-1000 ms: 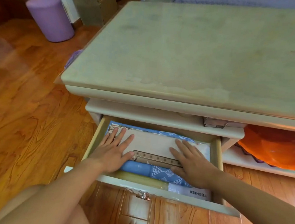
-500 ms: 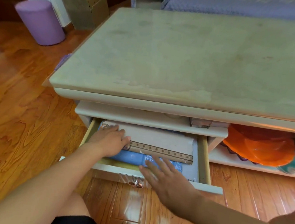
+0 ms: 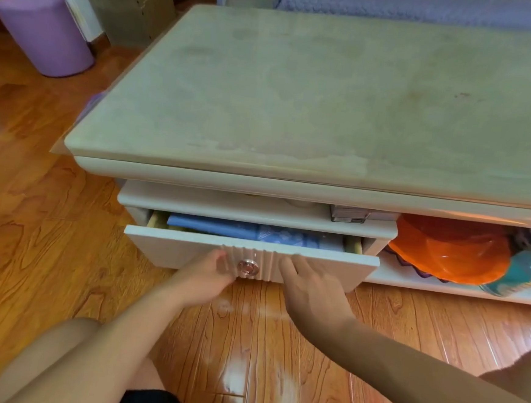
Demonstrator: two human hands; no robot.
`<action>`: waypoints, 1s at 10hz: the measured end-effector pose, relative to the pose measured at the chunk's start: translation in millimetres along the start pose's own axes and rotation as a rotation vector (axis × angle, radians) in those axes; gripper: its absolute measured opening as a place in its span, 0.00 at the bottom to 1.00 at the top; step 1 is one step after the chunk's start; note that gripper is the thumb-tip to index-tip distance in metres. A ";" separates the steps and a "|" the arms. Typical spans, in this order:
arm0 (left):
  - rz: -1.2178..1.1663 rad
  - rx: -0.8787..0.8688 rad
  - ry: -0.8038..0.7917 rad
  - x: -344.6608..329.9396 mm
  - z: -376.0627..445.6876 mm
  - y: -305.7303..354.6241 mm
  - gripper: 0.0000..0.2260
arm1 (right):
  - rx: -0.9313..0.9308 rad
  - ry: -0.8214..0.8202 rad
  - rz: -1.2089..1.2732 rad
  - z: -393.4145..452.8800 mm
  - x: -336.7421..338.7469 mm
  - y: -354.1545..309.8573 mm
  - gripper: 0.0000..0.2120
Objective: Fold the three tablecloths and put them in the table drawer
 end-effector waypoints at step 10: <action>0.265 -0.054 -0.250 92.4 -11.5 150.1 0.10 | -0.344 -0.490 1.431 67.5 320.1 -29.4 0.06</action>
Point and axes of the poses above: each hand's wrist, its own z-axis towards the middle knuckle, its own x-axis out of the back of the hand, y = z × x, the point moved 4 cm from there along z, towards the middle knuckle, and after that the axes turned 8 degrees about -x, right-handed, at the moved point
